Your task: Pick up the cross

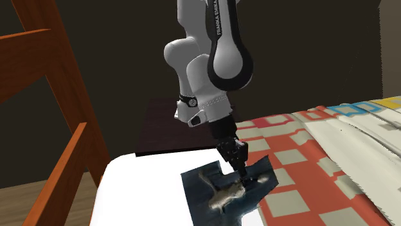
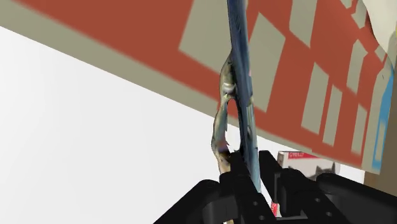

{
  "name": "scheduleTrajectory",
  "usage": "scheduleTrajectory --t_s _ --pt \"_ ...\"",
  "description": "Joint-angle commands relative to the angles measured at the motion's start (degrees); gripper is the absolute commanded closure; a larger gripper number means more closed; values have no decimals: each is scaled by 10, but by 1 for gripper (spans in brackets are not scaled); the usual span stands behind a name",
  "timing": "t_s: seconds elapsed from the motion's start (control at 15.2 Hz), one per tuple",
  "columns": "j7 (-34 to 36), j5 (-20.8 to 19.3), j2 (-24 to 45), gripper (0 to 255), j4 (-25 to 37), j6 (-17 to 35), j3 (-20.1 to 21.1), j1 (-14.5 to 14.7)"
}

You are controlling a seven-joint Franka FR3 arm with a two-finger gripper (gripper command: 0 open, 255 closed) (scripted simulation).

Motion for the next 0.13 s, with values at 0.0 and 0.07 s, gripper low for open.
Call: scheduleTrajectory --t_s 0.0,0.07 --pt "13 -16 -13 255 -3 9 1 -1" --pt "13 -15 -13 255 -3 9 1 -1"
